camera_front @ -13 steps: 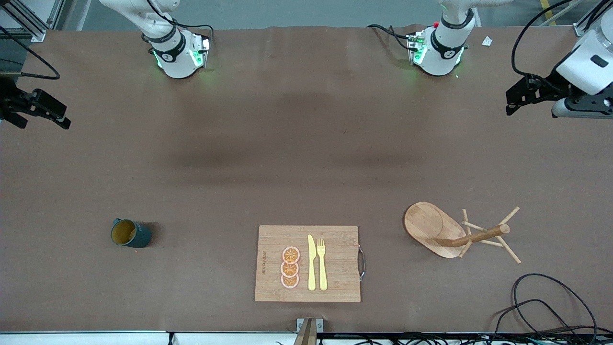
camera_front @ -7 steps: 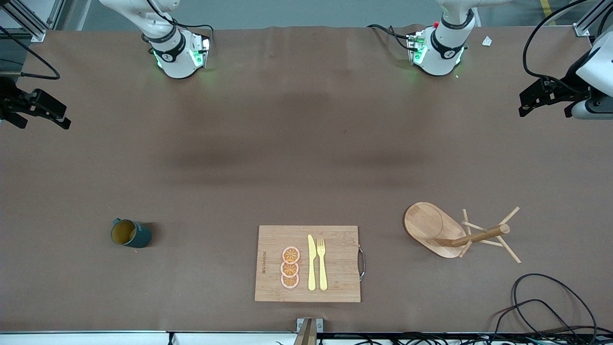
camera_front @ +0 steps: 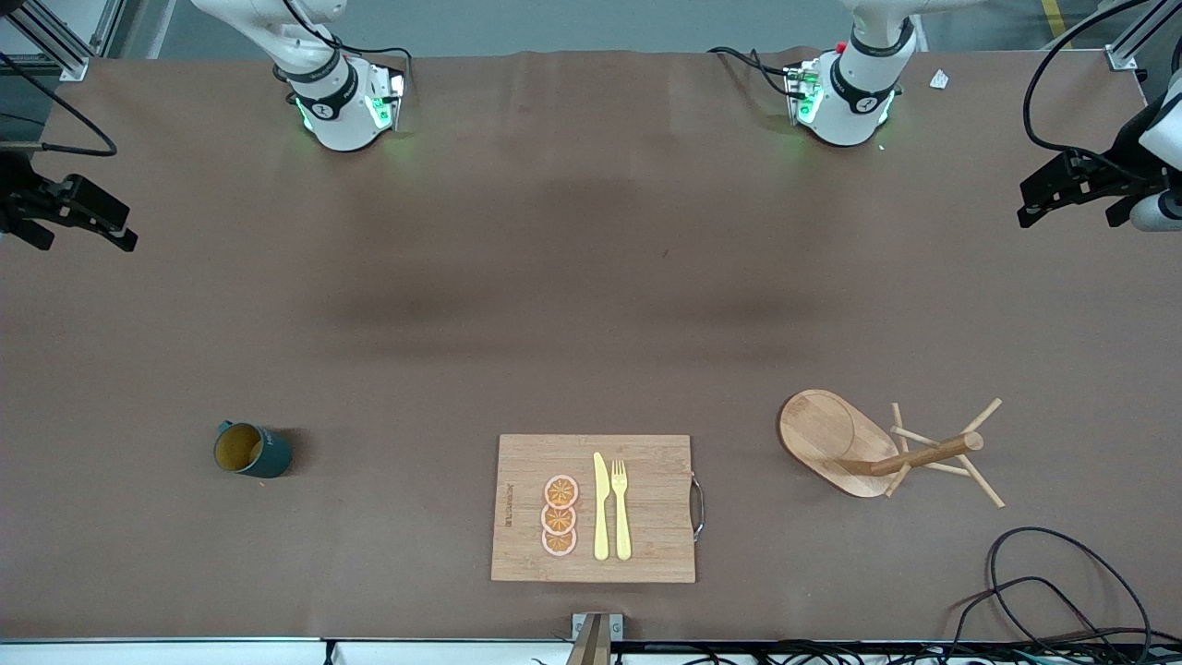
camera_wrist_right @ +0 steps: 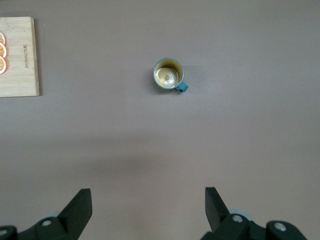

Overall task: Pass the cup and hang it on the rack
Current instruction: 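Reach the right gripper down to the teal mug's rim, then grasp the teal mug rim with the right gripper and lift it, then carry the mug toward the table middle with the right gripper, then set the mug down while the left gripper reaches toward it, then grasp the mug handle with the left gripper and lift it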

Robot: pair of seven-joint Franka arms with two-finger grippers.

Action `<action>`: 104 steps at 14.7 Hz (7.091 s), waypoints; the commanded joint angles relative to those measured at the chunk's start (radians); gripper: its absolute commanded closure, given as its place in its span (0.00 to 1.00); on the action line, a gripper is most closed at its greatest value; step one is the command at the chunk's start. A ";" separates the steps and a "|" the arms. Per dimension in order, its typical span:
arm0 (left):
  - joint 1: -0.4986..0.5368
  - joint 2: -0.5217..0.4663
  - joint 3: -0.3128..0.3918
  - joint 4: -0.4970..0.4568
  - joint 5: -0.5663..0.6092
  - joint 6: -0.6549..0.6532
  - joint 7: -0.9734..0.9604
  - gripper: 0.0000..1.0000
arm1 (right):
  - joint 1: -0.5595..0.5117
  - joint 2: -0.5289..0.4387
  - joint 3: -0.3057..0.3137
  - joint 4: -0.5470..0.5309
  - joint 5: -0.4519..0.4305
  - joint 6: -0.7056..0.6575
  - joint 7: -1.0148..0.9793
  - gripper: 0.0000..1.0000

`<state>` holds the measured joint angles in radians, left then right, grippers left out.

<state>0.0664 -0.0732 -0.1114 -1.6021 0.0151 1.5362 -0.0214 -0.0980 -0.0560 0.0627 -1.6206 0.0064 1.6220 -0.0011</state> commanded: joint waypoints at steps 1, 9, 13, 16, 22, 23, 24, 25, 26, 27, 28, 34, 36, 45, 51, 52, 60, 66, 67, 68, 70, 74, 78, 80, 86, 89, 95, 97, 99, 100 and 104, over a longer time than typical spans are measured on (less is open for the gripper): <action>0.004 0.009 -0.007 0.024 0.009 -0.028 0.008 0.00 | 0.003 0.091 -0.001 -0.002 0.001 0.048 -0.010 0.00; 0.007 0.007 -0.004 0.025 0.014 -0.030 0.006 0.00 | 0.041 0.479 -0.001 -0.002 -0.023 0.479 -0.013 0.00; 0.009 0.000 -0.004 0.027 0.014 -0.030 -0.008 0.00 | 0.038 0.614 -0.001 -0.002 -0.058 0.645 -0.013 0.00; 0.010 0.000 -0.002 0.027 0.014 -0.030 -0.006 0.00 | 0.031 0.665 -0.001 0.016 -0.083 0.661 -0.013 0.00; 0.024 0.009 -0.005 0.028 0.014 -0.025 -0.008 0.00 | 0.027 0.708 -0.004 0.028 -0.155 0.661 -0.013 0.41; 0.024 0.012 -0.007 0.028 0.011 -0.025 -0.008 0.00 | 0.026 0.711 -0.004 0.028 -0.173 0.661 -0.011 0.51; 0.026 0.012 -0.008 0.030 0.009 -0.025 -0.008 0.00 | 0.024 0.716 -0.004 0.028 -0.177 0.662 -0.011 0.57; 0.024 0.012 -0.008 0.030 0.011 -0.025 -0.008 0.00 | 0.023 0.719 -0.004 0.028 -0.175 0.667 -0.011 0.63; 0.023 0.013 -0.008 0.028 0.011 -0.022 -0.008 0.00 | 0.021 0.722 -0.004 0.028 -0.174 0.670 -0.011 0.68; 0.021 0.015 -0.008 0.028 0.011 -0.021 -0.008 0.00 | 0.020 0.722 -0.004 0.028 -0.169 0.670 -0.011 0.74; 0.020 0.015 -0.010 0.030 0.011 -0.021 -0.008 0.00 | 0.021 0.720 -0.004 0.030 -0.167 0.670 -0.011 0.79; 0.021 0.013 -0.014 0.027 0.014 -0.022 -0.003 0.00 | 0.060 0.662 0.049 0.065 -0.161 0.561 -0.010 0.96; 0.021 0.024 -0.016 0.027 0.008 -0.021 -0.005 0.00 | 0.073 0.644 0.110 0.123 -0.160 0.456 -0.005 0.96; 0.024 0.033 -0.016 0.027 -0.003 -0.016 -0.006 0.00 | 0.254 0.659 0.407 0.300 -0.161 0.316 0.367 0.96; 0.026 0.033 -0.016 0.027 -0.001 -0.018 -0.005 0.00 | 0.597 0.798 0.231 0.312 -0.167 0.619 0.648 0.96; 0.026 0.033 -0.014 0.027 -0.001 -0.018 -0.006 0.00 | 0.647 0.815 0.191 0.323 -0.167 0.651 0.692 0.96; 0.026 0.036 -0.014 0.028 0.008 -0.018 -0.003 0.00 | 0.736 0.912 0.147 0.369 -0.169 0.736 0.803 0.95; 0.024 0.036 -0.013 0.028 0.003 -0.018 -0.008 0.00 | 0.721 0.894 0.149 0.369 -0.169 0.710 0.799 0.16; 0.021 0.036 -0.013 0.030 0.002 -0.018 -0.009 0.00 | 0.719 0.878 0.146 0.370 -0.169 0.655 0.797 0.00; 0.017 0.036 -0.013 0.030 0.002 -0.018 -0.009 0.00 | 0.713 0.871 0.146 0.380 -0.169 0.588 0.794 0.00; 0.007 0.036 -0.017 0.065 0.000 -0.018 -0.012 0.00 | 0.692 0.860 0.147 0.465 -0.169 0.460 0.793 0.00; -0.039 0.038 -0.060 0.070 0.003 -0.019 -0.161 0.00 | 0.610 0.820 0.151 0.554 -0.169 0.348 0.692 0.00; -0.063 0.062 -0.190 0.048 0.017 -0.019 -0.423 0.00 | 0.439 0.728 0.160 0.553 -0.157 0.311 0.516 0.00; -0.069 0.076 -0.263 0.030 0.045 -0.011 -0.539 0.00 | 0.336 0.685 0.160 0.553 -0.155 0.247 0.394 0.00; -0.268 0.286 -0.383 0.034 0.251 0.169 -1.105 0.00 | 0.117 0.527 0.151 0.495 -0.164 0.099 0.377 0.00; -0.385 0.424 -0.383 0.085 0.385 0.240 -1.306 0.00 | 0.008 0.383 0.157 0.348 -0.155 0.105 0.269 0.00; -0.548 0.716 -0.364 0.260 0.609 0.398 -1.613 0.00 | -0.153 0.228 0.157 0.254 -0.052 0.035 0.053 0.00; -0.601 0.779 -0.353 0.264 0.683 0.433 -1.748 0.01 | -0.166 0.129 0.155 0.139 -0.051 0.053 0.053 0.00; -0.649 0.840 -0.335 0.266 0.753 0.491 -1.903 0.01 | -0.167 0.070 0.154 0.047 -0.036 0.084 0.055 0.00; -0.671 0.860 -0.323 0.264 0.770 0.513 -1.957 0.01 | -0.167 0.049 0.151 0.029 -0.014 0.085 0.055 0.00; -0.757 0.897 -0.258 0.260 0.773 0.518 -2.098 0.02 | -0.169 -0.004 0.149 -0.015 -0.009 0.084 0.056 0.00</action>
<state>-0.6556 0.8053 -0.4049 -1.3718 0.7696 2.0576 -2.0596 -0.2464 -0.0013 0.2039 -1.5698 -0.0198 1.6785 0.0587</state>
